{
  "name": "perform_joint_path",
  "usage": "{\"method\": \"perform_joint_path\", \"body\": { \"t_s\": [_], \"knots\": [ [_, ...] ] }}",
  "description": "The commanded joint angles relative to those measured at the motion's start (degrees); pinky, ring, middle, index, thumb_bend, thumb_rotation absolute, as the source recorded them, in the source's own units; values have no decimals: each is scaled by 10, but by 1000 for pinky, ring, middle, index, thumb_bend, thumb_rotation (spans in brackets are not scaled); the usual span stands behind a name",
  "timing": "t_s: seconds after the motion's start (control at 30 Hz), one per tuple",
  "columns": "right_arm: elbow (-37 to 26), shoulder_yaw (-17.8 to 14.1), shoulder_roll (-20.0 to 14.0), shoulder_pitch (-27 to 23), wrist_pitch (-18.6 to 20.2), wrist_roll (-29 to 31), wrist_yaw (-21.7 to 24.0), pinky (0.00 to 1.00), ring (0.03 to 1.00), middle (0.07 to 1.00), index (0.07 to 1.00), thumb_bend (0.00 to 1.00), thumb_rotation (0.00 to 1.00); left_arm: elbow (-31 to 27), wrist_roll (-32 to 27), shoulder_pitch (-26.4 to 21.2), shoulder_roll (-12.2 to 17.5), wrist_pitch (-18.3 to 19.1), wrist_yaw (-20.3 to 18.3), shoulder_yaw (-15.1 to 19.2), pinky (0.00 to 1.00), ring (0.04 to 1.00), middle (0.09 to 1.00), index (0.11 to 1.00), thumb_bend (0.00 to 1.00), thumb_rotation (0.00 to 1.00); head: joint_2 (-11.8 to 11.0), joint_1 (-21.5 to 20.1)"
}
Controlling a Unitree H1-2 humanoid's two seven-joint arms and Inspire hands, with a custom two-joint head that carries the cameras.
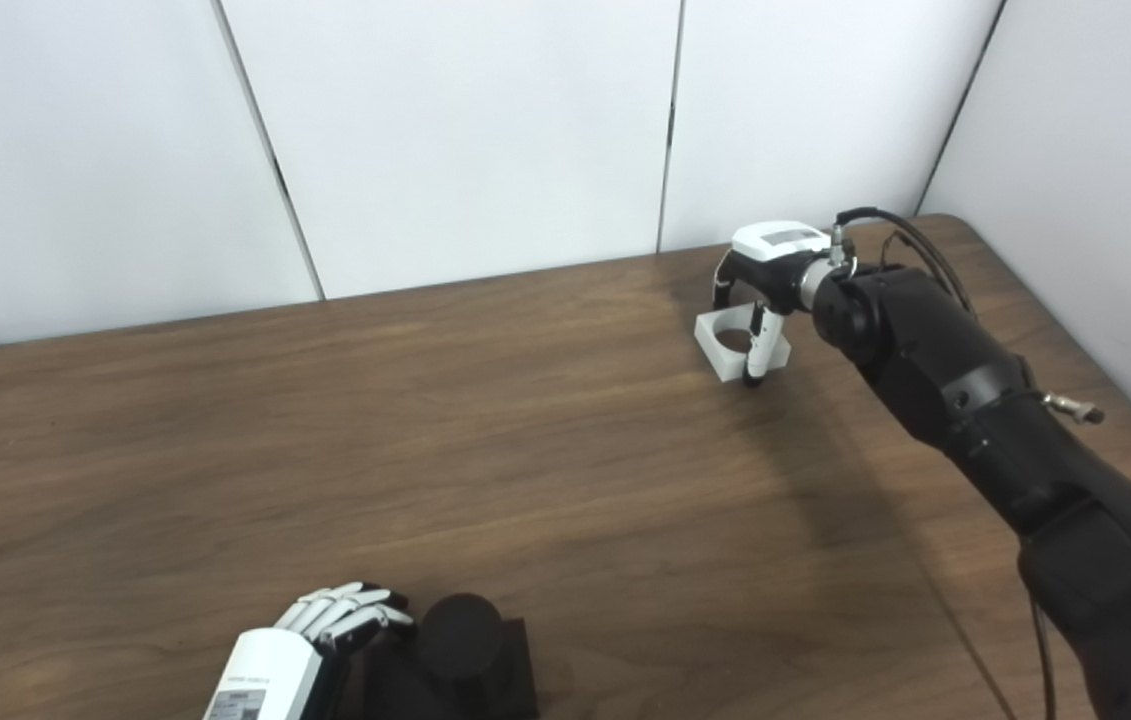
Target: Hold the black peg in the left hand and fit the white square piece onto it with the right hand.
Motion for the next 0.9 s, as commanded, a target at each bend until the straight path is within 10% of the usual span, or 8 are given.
{"method": "perform_joint_path", "body": {
  "t_s": [0.0,0.4,0.87],
  "knots": [
    [-4,-14,-10,-14,-19,-3,-36,807,876,783,488,530,129,4,19,5,3,0,-21,-8,795,792,739,485,519,49,1,1],
    [-26,-17,-10,-4,-52,-13,-84,785,838,742,483,521,124,9,23,-2,-5,5,-26,-9,792,793,737,484,520,49,4,15],
    [-367,-41,-28,29,-29,25,98,806,871,751,484,523,128,6,53,-18,-31,35,-65,-20,816,810,752,486,517,53,40,78]
  ]
}}
